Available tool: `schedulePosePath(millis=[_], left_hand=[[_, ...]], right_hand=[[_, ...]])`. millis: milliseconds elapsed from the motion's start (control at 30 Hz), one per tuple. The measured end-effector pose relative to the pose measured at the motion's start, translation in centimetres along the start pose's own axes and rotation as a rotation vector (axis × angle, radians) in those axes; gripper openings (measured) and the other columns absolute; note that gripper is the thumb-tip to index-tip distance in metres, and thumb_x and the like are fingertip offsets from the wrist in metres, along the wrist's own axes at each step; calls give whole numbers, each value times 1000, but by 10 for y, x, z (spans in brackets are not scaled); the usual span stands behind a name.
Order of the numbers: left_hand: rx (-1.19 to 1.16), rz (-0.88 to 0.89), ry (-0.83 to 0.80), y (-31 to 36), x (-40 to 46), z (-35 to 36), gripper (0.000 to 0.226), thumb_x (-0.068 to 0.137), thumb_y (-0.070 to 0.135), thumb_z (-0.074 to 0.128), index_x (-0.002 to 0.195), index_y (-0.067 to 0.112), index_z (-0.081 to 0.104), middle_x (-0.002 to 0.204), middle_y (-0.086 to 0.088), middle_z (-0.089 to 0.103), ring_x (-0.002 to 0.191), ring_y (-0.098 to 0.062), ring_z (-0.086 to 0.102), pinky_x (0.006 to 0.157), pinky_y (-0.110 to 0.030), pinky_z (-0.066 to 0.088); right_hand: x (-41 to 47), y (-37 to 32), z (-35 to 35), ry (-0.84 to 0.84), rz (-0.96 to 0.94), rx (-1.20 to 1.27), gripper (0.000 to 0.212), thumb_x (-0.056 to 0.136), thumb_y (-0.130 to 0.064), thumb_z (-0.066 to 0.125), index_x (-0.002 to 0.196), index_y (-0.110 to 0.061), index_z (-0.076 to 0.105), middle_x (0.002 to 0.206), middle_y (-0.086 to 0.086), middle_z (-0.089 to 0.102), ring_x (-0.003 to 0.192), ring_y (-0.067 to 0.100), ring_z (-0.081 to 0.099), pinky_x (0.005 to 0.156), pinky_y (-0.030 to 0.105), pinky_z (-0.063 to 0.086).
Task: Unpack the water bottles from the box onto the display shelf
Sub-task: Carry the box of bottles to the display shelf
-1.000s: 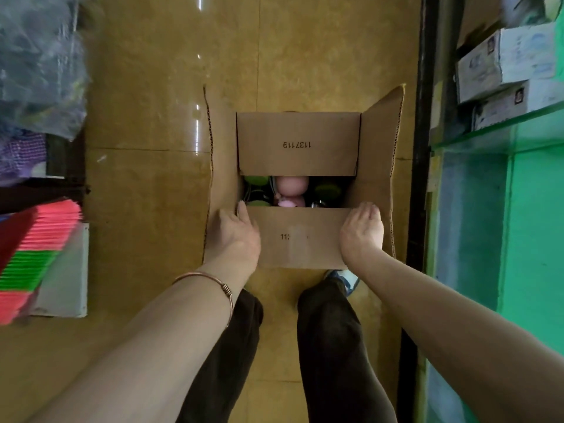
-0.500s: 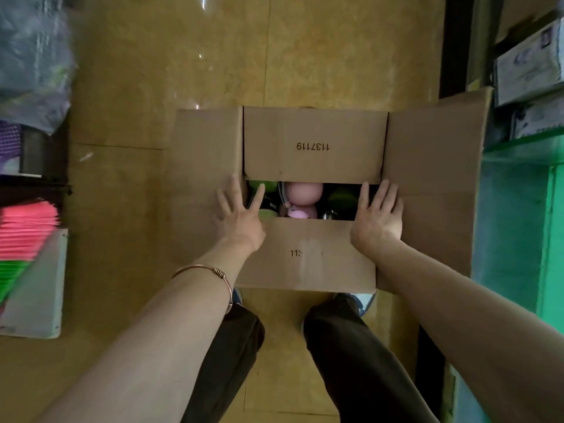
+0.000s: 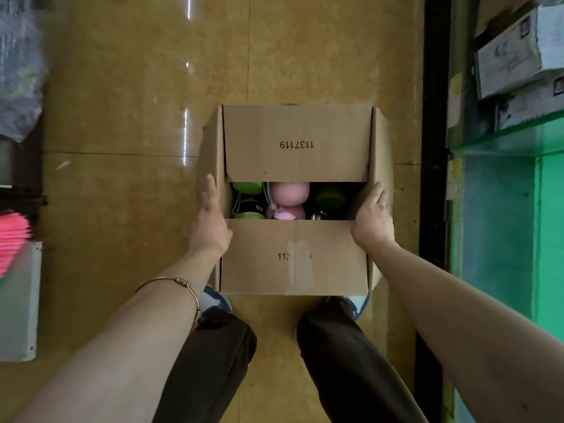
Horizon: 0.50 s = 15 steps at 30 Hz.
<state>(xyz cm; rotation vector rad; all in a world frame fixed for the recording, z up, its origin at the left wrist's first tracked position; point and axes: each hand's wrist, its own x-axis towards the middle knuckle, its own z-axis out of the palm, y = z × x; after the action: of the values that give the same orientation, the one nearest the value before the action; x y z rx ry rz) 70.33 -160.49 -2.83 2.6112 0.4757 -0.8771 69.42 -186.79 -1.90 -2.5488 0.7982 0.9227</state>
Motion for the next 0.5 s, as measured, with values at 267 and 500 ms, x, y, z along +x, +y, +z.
schedulePosePath(millis=[267,500], left_hand=[[-276,-154,-122,-3,14,-6,71,92,-5,45,152,17,13,154,-11,25,142,-26,24,117,-37,20],[-92,38,99,1,-5,-13,64,89,0,56,146,14,32,142,-11,34,131,-27,37,111,-35,31]], right_hand=[[24,22,-10,-69,104,239,45,88,5,47,129,-13,47,116,18,58,97,34,59,82,45,55],[-2,0,-8,51,-28,-191,68,88,1,51,146,2,14,140,24,25,128,38,36,102,40,40]])
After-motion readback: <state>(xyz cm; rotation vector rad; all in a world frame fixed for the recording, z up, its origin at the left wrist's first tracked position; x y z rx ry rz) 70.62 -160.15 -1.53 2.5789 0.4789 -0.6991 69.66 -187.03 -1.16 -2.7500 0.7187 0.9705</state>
